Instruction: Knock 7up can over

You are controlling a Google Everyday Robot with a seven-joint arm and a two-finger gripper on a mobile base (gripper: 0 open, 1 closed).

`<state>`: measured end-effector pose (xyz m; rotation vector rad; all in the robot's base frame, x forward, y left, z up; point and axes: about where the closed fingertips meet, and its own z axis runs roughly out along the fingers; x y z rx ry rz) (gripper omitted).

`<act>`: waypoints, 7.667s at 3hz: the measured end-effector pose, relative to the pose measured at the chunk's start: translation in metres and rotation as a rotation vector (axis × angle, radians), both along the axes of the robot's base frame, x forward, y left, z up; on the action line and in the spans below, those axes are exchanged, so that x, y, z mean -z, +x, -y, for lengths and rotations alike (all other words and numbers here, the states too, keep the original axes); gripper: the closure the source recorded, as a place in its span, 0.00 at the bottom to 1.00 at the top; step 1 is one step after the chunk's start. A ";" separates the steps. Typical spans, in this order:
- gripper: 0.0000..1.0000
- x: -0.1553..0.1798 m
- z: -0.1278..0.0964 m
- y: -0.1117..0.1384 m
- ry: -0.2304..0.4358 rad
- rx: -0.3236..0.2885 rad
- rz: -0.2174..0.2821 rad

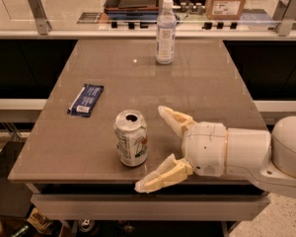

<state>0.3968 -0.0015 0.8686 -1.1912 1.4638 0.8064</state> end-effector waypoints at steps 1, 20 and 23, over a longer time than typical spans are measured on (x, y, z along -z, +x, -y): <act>0.00 0.010 -0.008 0.009 0.020 0.000 0.004; 1.00 -0.034 -0.009 0.072 -1.023 -0.590 1.026; 0.82 -0.031 -0.010 0.073 -1.050 -0.634 1.038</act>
Offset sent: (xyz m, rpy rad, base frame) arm 0.0338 0.0210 -0.0261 0.0742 -0.0012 -0.0138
